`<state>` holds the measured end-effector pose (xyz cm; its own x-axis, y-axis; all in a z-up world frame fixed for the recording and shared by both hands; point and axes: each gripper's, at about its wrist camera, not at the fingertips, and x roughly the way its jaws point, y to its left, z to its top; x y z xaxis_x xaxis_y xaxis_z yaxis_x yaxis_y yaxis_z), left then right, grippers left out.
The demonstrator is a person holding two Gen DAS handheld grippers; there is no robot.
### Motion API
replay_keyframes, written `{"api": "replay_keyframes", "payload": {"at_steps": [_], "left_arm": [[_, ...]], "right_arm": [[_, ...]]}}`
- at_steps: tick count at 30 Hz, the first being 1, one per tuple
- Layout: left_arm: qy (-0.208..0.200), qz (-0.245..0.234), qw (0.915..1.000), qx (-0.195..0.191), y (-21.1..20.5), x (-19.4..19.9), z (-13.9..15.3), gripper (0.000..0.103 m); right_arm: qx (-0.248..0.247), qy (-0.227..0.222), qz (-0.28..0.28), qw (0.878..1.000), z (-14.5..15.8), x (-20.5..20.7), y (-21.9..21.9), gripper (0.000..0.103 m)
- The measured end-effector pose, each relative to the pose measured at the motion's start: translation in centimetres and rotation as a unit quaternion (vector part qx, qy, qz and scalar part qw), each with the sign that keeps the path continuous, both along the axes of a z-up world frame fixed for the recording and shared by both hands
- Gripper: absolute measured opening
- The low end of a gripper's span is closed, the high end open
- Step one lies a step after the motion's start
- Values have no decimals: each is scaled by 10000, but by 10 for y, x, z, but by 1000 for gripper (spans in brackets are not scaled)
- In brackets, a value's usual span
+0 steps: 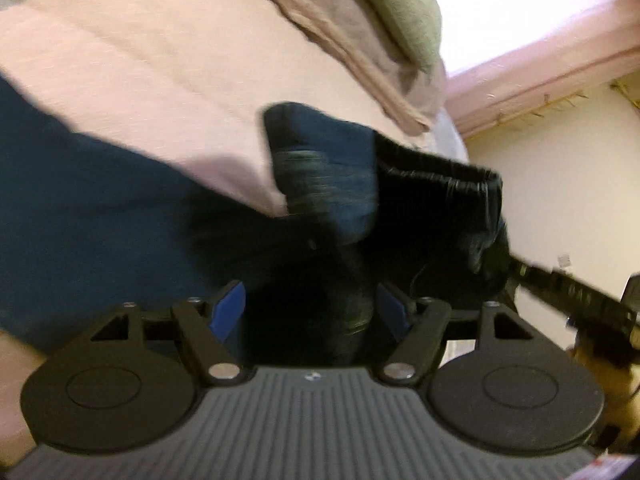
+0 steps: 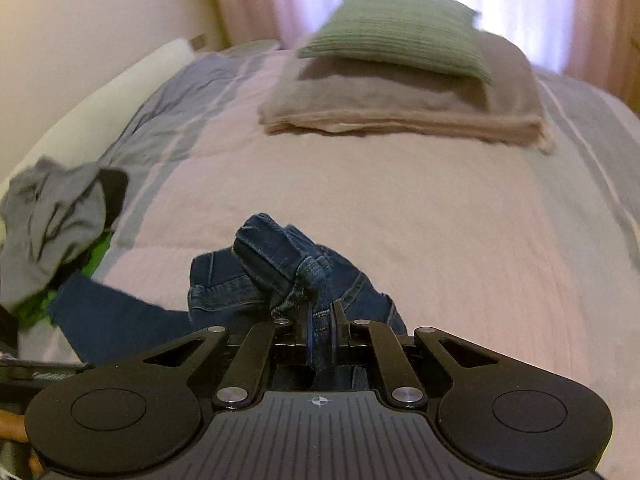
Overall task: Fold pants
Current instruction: 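Lift the jeans off the pile and carry them onto the open bed, then hold the waistband with both grippers and shake the jeans out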
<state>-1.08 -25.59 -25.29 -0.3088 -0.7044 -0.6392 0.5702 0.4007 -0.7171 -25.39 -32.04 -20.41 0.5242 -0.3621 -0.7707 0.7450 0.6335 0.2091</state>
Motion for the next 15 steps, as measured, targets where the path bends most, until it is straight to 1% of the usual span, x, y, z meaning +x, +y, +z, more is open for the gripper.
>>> {"api": "replay_keyframes", "payload": {"at_steps": [1, 3, 5, 7, 8, 12, 14, 15], "left_arm": [[-37, -43, 10000, -39, -11, -3, -1, 68], [-158, -189, 9996, -124, -38, -10, -2, 68], [-450, -359, 9983, -32, -66, -15, -5, 67], [-633, -531, 9966, -1, -88, -16, -8, 62], [-763, -636, 9951, -3, -97, -16, -7, 61], [-1213, -915, 9884, 4, -100, -8, 5, 61], [-1545, -1112, 9817, 21, -96, -2, 7, 66], [-1702, -1230, 9777, 61, -96, 3, 6, 71]], "right_arm": [[76, -52, -99, 9999, 9, -9, -8, 4], [147, -123, -280, 9994, 12, -27, -13, 4], [196, -192, -491, 9984, 16, -47, -17, 4], [242, -271, -792, 9962, 19, -68, -20, 4], [253, -307, -928, 9949, 19, -77, -22, 4], [356, -449, -1513, 9868, 18, -110, -23, 4], [429, -498, -1764, 9821, 14, -121, -25, 4], [445, -512, -1862, 9802, 12, -125, -24, 4]]}}
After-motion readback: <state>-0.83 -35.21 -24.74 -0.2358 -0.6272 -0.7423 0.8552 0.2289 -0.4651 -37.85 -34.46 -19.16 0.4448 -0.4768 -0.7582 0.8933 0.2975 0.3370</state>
